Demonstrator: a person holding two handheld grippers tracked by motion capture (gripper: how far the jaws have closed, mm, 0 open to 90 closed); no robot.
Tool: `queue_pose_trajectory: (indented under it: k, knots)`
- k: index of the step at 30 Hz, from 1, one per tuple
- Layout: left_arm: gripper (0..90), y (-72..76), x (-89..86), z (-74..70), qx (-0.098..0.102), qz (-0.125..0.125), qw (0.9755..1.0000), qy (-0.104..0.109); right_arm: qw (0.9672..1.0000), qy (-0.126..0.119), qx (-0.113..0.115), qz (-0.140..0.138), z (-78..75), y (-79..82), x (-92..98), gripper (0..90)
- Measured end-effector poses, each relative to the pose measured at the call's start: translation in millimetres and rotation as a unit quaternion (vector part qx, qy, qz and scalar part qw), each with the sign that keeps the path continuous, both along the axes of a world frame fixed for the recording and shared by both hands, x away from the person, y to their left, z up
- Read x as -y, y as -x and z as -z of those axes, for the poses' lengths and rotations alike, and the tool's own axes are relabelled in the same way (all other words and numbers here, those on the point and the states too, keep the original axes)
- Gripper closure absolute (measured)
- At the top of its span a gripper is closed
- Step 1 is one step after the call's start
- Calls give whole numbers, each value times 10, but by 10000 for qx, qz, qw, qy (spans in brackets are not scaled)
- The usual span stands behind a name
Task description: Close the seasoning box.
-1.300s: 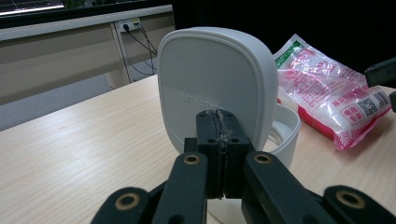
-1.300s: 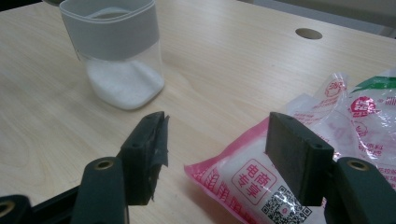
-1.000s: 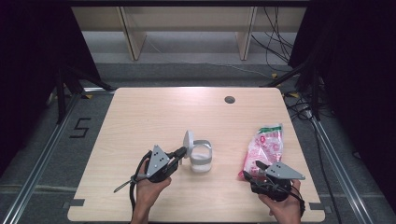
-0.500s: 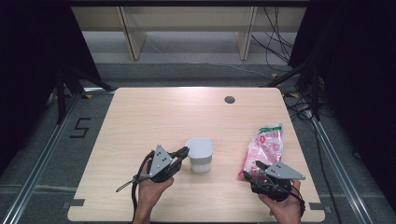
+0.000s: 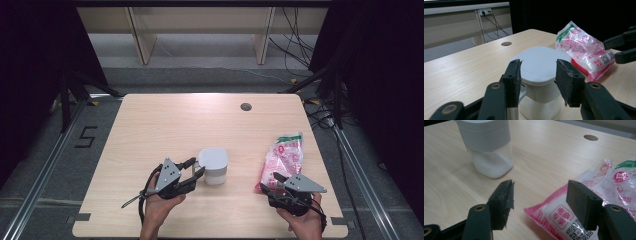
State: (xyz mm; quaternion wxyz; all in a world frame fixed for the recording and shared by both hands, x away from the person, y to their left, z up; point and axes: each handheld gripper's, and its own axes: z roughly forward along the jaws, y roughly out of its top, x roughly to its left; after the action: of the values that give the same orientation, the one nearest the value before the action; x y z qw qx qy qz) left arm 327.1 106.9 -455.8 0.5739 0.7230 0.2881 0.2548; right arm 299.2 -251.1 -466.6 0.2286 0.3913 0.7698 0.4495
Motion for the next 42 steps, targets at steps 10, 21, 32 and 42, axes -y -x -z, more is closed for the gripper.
queue_pose_trajectory:
  k: [10, 21, 32, 42]
  knots:
    - [384, 73, 24, 69, -139, 54, 9999, 76, 10000, -21, 14, -37, 11, -10, 11, 390]
    - [329, 193, 41, 120, -215, 70, 9997, 95, 10000, -4, -39, -14, 19, -1, -1, 390]
    - [303, 297, 80, 197, -262, 5, 9997, -24, 10000, -17, -72, -32, 16, 22, -13, 389]
    - [299, 347, 99, 272, -313, -13, 9995, -33, 9999, 0, -1, -143, 17, 7, -29, 389]
